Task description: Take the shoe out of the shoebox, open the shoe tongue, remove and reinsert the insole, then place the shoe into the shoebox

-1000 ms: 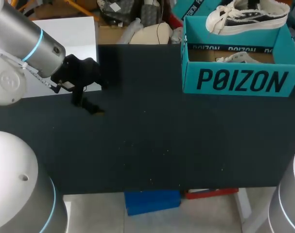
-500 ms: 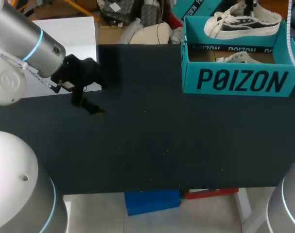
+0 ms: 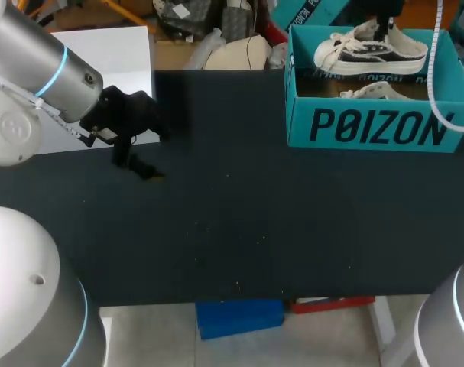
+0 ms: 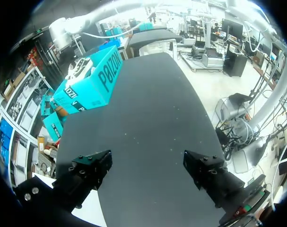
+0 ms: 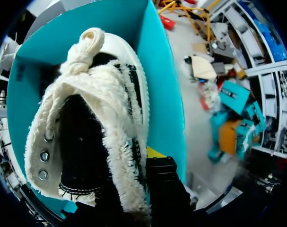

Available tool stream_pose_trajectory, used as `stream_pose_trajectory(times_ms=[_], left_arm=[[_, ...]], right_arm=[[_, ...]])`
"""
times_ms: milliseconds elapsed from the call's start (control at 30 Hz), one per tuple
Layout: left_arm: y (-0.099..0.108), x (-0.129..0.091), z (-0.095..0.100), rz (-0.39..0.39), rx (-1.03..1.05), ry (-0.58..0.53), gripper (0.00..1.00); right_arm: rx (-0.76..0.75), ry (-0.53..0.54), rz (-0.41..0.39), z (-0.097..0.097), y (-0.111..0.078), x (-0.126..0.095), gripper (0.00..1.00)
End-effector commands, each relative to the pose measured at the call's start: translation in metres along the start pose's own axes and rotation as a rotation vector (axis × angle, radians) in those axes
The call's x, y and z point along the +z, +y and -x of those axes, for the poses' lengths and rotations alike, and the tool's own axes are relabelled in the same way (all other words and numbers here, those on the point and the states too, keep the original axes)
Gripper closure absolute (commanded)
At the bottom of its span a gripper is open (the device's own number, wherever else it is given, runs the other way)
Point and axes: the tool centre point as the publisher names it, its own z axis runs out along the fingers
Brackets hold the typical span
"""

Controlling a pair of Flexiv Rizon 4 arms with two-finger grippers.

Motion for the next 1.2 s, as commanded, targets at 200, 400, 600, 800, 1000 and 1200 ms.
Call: stream_pose_trajectory(times_ms=[200, 400, 600, 800, 1000, 1200], left_arm=[[0.001, 0.000, -0.001, 0.000, 0.002, -0.004, 0.00], [0.001, 0.000, -0.001, 0.000, 0.002, -0.004, 0.00], [0.001, 0.000, -0.001, 0.000, 0.002, -0.004, 0.00], [0.001, 0.000, -0.001, 0.000, 0.002, -0.004, 0.00], [0.001, 0.000, -0.001, 0.000, 0.002, -0.004, 0.00], [0.001, 0.000, -0.001, 0.000, 0.002, -0.004, 0.00]], right_arm=[[0.011, 0.031, 0.019, -0.002, 0.008, 0.046, 1.00], [0.014, 0.053, 0.024, -0.014, 0.006, 0.058, 1.00], [0.009, 0.079, 0.030, -0.025, 0.004, 0.067, 1.00], [0.009, 0.093, 0.032, -0.031, 0.002, 0.073, 1.00], [-0.003, 0.113, 0.038, -0.035, 0.000, 0.079, 1.00], [-0.015, 0.126, 0.041, -0.039, 0.001, 0.083, 1.00]])
